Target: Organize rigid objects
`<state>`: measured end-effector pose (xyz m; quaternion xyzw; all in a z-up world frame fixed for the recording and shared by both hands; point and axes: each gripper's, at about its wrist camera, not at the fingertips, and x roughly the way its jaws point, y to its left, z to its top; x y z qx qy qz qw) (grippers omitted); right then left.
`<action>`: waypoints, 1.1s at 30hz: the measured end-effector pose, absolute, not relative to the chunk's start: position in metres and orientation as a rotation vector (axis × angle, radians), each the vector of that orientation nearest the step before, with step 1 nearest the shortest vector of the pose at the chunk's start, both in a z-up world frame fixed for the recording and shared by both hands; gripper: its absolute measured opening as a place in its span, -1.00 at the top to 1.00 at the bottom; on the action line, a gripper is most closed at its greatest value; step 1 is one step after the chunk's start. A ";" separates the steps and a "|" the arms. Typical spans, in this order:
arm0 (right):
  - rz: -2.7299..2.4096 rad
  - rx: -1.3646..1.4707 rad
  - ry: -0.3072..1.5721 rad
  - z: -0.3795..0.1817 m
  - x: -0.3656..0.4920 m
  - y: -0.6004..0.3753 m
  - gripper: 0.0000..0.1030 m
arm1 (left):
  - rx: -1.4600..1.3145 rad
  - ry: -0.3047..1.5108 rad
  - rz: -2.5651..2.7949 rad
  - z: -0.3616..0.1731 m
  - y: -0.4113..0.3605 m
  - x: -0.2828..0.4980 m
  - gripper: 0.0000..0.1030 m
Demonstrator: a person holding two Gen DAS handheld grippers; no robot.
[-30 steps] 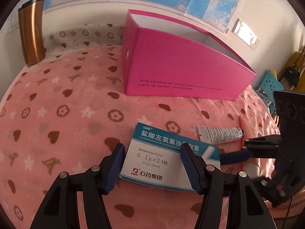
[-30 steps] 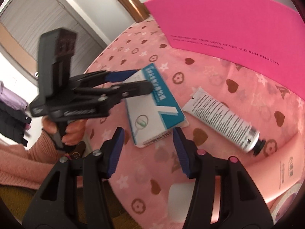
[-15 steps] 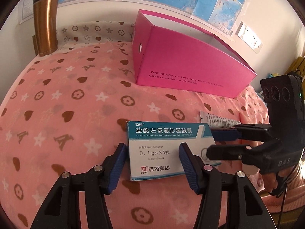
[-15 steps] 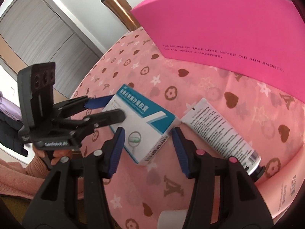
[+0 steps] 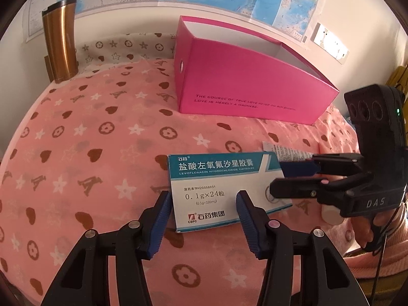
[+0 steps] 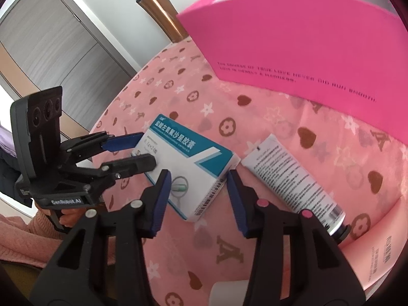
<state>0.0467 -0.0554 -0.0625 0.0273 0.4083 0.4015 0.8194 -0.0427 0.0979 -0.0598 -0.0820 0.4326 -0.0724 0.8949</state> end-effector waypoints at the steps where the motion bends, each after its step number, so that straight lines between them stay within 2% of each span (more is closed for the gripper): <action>1: 0.856 0.062 0.860 -0.059 0.047 -0.057 0.06 | -0.167 0.892 -0.152 -0.058 0.097 -0.043 -0.02; 25: 0.769 0.063 0.630 0.034 0.049 -0.105 0.06 | -0.111 0.665 -0.227 0.026 0.070 -0.001 -0.02; 33: 0.750 0.071 0.589 0.049 0.053 -0.114 0.06 | -0.099 0.638 -0.235 0.038 0.063 0.012 -0.05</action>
